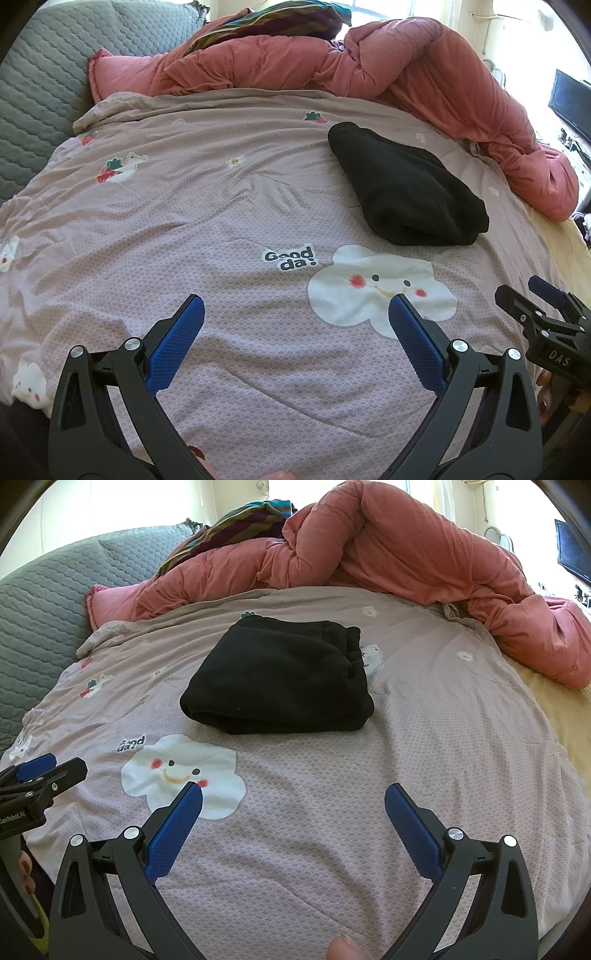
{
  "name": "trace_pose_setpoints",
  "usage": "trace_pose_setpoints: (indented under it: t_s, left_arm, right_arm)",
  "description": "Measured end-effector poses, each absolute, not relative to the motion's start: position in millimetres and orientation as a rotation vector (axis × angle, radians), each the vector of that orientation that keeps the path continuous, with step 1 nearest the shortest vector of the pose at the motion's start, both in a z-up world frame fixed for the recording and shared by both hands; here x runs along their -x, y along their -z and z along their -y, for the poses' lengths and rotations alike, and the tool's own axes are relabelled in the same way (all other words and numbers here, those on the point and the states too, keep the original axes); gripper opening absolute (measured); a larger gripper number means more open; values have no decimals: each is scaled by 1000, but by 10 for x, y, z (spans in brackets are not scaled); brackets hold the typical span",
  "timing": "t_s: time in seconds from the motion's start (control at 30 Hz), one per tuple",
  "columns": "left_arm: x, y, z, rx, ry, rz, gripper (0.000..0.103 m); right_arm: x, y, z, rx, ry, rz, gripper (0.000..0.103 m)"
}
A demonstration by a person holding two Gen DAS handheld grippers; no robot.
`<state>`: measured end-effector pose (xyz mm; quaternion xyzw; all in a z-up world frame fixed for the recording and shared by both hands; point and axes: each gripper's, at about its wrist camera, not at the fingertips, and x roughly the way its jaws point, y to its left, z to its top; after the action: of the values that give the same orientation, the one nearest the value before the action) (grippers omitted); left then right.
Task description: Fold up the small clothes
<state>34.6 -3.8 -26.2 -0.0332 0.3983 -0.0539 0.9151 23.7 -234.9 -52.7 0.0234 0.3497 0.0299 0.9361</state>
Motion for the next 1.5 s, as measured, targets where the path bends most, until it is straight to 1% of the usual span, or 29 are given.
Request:
trace_pose_setpoints:
  t_s: [0.83,1.1,1.23,1.33,1.4,1.5]
  left_arm:
    - [-349,293,28,76,106,-833,93]
    - [-433,384,-4,43,67,-890,93]
    - [-518,430,-129,78,82,-923,93]
    - [-655,410,-304,87,59,-930,94]
    - [-783,401,-538,130,36,-936,93]
    - [-998,403,-1102,181,-51,-937,93]
  right_arm:
    - [-243,539,2468,-60,-21,-706,98]
    - [-288,591,2663,-105,76,-734,98]
    - [-230,585,2919,-148,199,-734,98]
    - [-109,537,3295,-205,354,-717,98]
    - [15,514,3642,-271,461,-707,98]
    - [356,515,4375,-390,713,-688,98]
